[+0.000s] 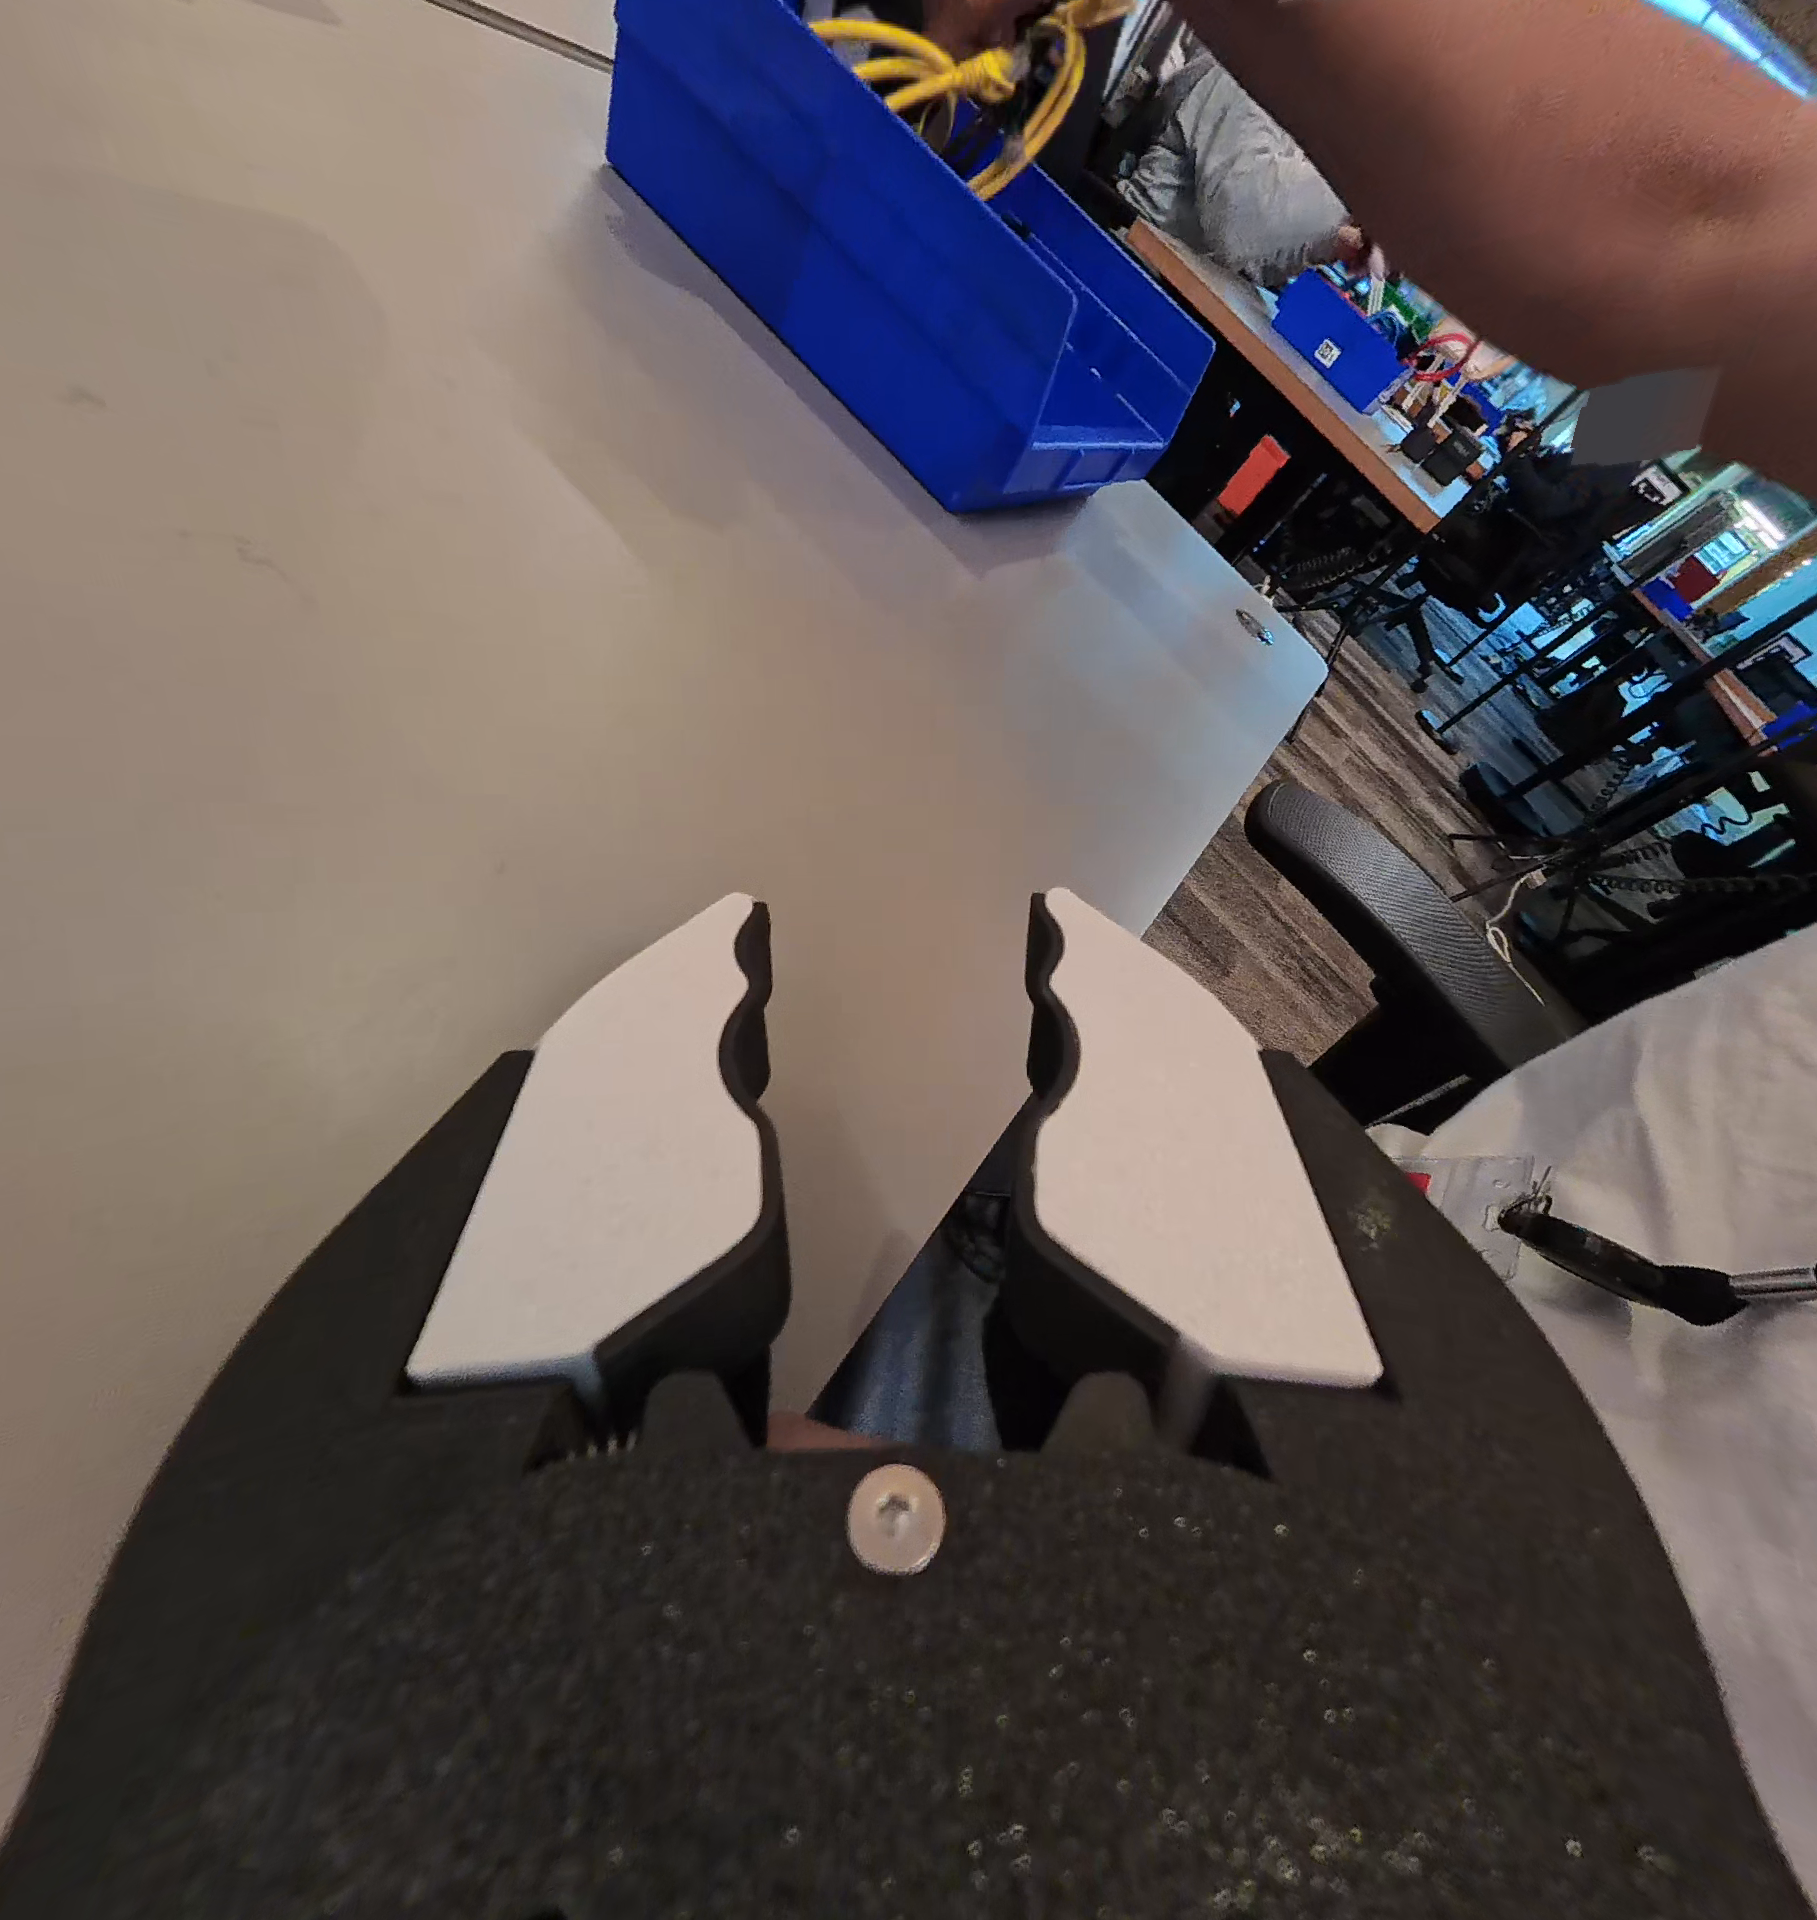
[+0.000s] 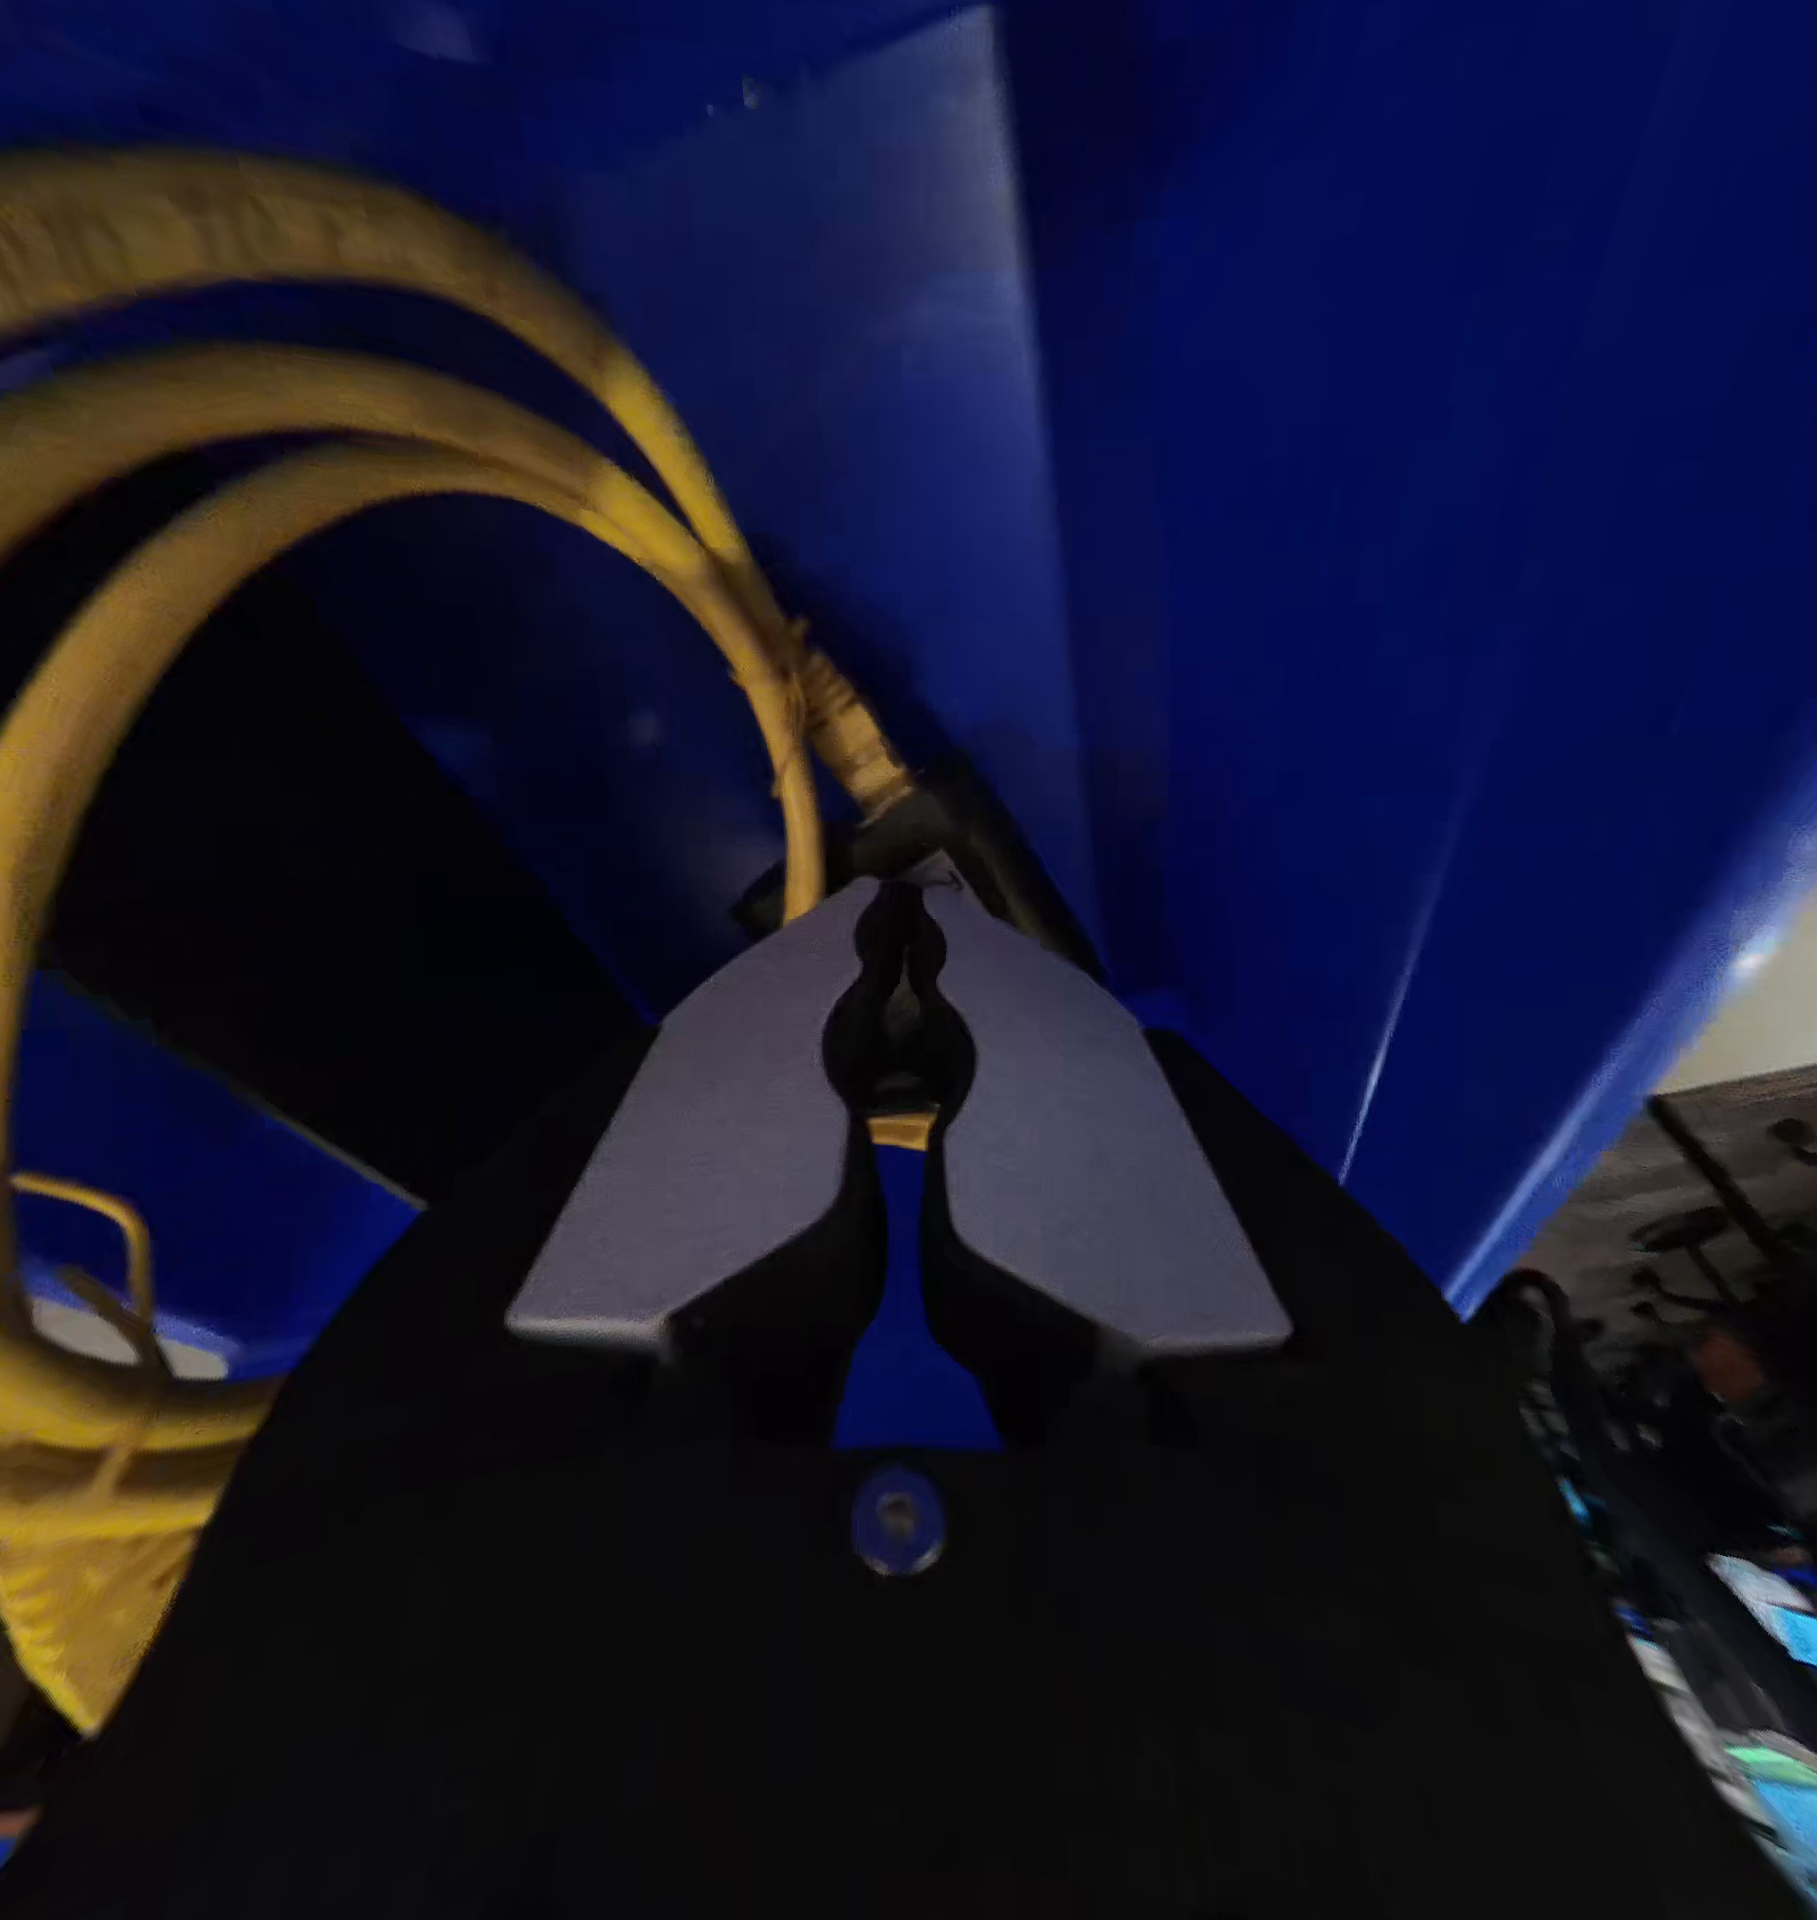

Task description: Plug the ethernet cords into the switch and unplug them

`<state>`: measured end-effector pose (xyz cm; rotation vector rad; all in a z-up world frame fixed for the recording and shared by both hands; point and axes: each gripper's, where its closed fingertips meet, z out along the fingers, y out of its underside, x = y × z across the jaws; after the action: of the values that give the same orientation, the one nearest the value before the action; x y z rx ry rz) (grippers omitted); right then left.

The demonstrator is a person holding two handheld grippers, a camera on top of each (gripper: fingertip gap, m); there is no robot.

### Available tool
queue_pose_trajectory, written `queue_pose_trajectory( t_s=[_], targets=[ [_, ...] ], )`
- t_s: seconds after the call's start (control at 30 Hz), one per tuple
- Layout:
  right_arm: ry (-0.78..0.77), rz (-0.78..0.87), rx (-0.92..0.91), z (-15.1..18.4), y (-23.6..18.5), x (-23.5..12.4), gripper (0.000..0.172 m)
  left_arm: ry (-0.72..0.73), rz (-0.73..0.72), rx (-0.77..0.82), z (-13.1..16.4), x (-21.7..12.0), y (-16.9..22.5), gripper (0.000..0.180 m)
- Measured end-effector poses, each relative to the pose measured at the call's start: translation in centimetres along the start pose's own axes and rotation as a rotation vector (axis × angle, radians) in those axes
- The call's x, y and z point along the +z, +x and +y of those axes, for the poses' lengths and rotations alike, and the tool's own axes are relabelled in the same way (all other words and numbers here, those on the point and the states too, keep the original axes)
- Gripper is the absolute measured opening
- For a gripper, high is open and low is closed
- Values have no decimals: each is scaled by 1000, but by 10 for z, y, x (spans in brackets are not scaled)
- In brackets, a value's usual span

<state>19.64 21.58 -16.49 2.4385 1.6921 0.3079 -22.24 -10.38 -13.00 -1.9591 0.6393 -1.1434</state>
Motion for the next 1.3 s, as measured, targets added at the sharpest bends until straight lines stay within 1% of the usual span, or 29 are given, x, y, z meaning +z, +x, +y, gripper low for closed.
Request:
queue_pose_trajectory(
  t_s=[0.1,0.17,0.2,0.3,0.37,0.4,0.43,0.5,0.57,0.6,0.7,0.77,0.83,0.87,0.9,0.97,1.0,1.03,1.07,1.1,1.13,1.2,1.23,1.3],
  targets=[
    [-39,-15,-83,-16,2,1,1,2,-10,-2,0,-1,-2,47],
    [-110,50,-80,-13,19,-17,8,3,-17,-1,0,-2,-2,47],
    [-97,99,-67,-12,28,-34,9,4,-24,2,0,-3,-3,47],
    [100,247,55,-7,49,-102,15,6,-39,12,0,-6,-5,47],
    [253,316,175,13,51,-142,25,11,-33,-2,1,-8,-4,47],
    [318,327,229,27,46,-152,31,15,-27,-12,1,-9,-3,47],
    [363,323,276,44,38,-155,41,21,-22,-20,0,-10,-2,47],
    [390,323,339,81,24,-144,52,30,-13,-25,-1,-11,-1,47],
    [428,332,317,105,9,-121,72,29,-8,-22,-1,-11,0,47],
    [452,351,291,117,3,-110,71,30,-4,-25,-2,-10,1,47],
    [530,361,324,146,-11,-90,70,26,18,-28,-3,-8,4,47],
    [561,358,380,162,-16,-79,78,20,15,-18,-3,-6,3,47],
    [696,286,448,161,-23,-76,73,15,15,-15,-2,-4,3,47],
    [791,210,495,152,-27,-77,73,15,17,-18,-2,-4,4,47],
    [851,145,555,146,-27,-77,71,13,21,-20,-2,-3,4,47],
    [887,69,610,135,-23,-73,71,5,27,-22,-1,0,5,47],
    [924,50,615,126,-21,-77,68,-1,30,-22,0,1,5,47],
    [942,49,617,118,-18,-80,57,-5,30,-19,1,2,6,47],
    [941,64,608,112,-15,-84,47,-6,27,-14,1,2,6,46],
    [909,88,606,109,-11,-85,40,-5,22,-7,1,2,6,46],
    [854,90,601,106,-10,-85,37,-5,15,0,1,1,6,46],
    [750,106,582,95,-9,-91,36,-6,0,12,1,0,4,46],
    [665,128,558,90,-9,-94,35,-5,-4,12,1,0,3,47],
    [437,182,463,81,-15,-96,35,-4,3,-1,1,0,2,47]
  ],
)
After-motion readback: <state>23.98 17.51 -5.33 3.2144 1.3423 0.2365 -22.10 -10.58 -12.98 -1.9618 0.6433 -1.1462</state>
